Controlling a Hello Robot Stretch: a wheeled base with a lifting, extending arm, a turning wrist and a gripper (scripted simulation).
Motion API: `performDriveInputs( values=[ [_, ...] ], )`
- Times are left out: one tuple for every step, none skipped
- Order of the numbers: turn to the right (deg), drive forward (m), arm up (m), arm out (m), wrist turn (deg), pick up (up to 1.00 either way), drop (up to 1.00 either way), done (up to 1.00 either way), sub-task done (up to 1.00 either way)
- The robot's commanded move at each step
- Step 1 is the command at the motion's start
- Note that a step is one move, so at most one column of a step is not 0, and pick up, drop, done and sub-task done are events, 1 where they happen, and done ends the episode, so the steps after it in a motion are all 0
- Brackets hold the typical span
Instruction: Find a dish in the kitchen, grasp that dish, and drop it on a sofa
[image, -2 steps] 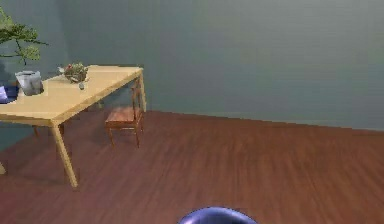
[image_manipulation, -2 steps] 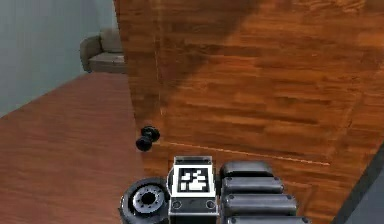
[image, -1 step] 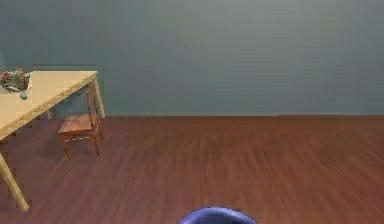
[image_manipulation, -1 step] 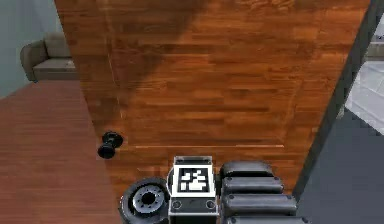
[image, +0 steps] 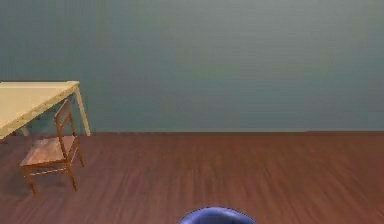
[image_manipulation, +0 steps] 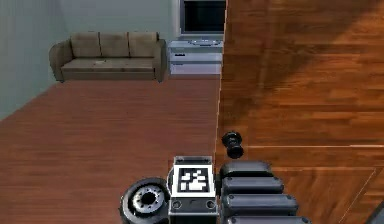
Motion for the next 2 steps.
performDriveInputs(
  values=[
    [45.0, 0.00, 0.00, 0.00, 0.0, 0.00, 0.00, 0.00, 0.00],
    [18.0, 0.00, 0.00, 0.00, 0.0, 0.00, 0.00, 0.00, 0.00]
  ],
)
